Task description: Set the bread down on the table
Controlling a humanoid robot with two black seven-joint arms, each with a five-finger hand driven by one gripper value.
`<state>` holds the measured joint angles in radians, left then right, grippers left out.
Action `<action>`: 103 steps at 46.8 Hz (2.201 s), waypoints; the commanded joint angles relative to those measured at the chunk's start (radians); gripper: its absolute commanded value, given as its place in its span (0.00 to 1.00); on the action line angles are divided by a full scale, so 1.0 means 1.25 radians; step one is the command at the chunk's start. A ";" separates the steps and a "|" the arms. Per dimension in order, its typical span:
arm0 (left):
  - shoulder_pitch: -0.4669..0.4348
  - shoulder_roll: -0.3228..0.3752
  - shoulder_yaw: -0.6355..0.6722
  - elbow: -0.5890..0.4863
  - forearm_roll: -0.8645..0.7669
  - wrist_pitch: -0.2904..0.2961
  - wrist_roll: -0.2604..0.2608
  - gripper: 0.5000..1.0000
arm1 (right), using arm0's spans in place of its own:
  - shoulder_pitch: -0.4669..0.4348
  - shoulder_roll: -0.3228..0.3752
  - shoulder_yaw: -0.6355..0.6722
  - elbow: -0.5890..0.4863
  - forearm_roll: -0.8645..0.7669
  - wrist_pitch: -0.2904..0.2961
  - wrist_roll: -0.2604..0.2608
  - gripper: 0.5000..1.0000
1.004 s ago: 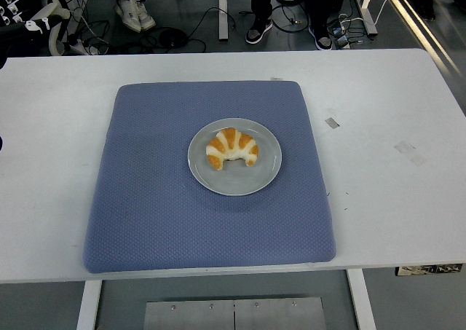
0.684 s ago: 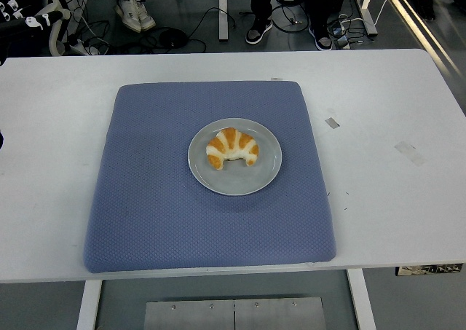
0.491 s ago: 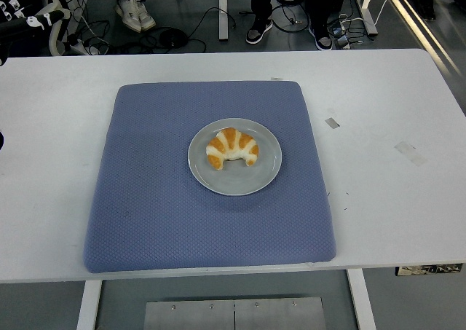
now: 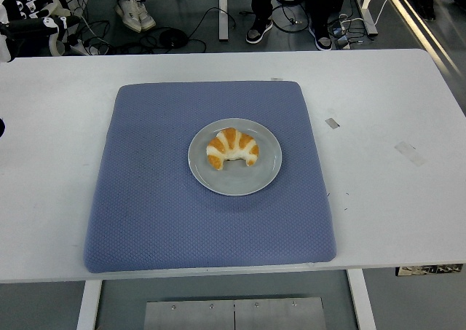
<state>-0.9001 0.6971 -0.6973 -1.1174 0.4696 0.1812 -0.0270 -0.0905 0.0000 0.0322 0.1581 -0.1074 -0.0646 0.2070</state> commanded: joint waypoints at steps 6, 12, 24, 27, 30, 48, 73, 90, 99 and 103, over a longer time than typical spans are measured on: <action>-0.044 0.009 0.009 -0.044 0.068 0.000 0.084 0.96 | 0.000 0.000 0.000 0.000 0.000 0.000 0.000 1.00; -0.063 0.004 0.009 -0.073 0.103 0.005 0.122 0.95 | 0.000 0.000 0.000 0.000 0.000 0.000 0.000 1.00; -0.067 -0.042 0.045 -0.115 0.238 0.008 0.137 0.94 | 0.000 0.000 0.000 0.000 0.000 0.000 0.000 1.00; -0.067 -0.046 0.053 -0.131 0.246 0.008 0.135 0.94 | 0.000 0.000 0.000 0.000 0.000 0.000 0.000 1.00; -0.067 -0.055 0.062 -0.141 0.256 0.008 0.133 0.94 | 0.000 0.000 0.000 0.000 0.000 0.000 0.000 1.00; -0.093 -0.126 0.132 -0.142 0.334 0.012 0.135 0.94 | 0.000 0.000 0.000 0.000 0.000 0.000 0.000 1.00; -0.138 -0.187 0.235 -0.143 0.423 0.002 0.137 0.94 | 0.000 0.000 0.000 0.000 0.000 0.000 0.000 1.00; -0.155 -0.204 0.289 -0.170 0.424 -0.032 0.206 0.92 | 0.000 0.000 0.000 0.000 0.000 0.000 0.000 1.00; -0.154 -0.229 0.290 -0.171 0.424 -0.058 0.242 0.88 | 0.000 0.000 0.000 0.000 0.000 0.000 0.000 1.00; -0.155 -0.233 0.290 -0.171 0.424 -0.063 0.258 0.88 | 0.000 0.000 0.000 0.000 0.000 0.000 0.000 1.00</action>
<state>-1.0927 0.4080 -0.3346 -1.3315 1.0003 0.1057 0.2849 -0.0905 0.0000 0.0322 0.1579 -0.1074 -0.0646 0.2071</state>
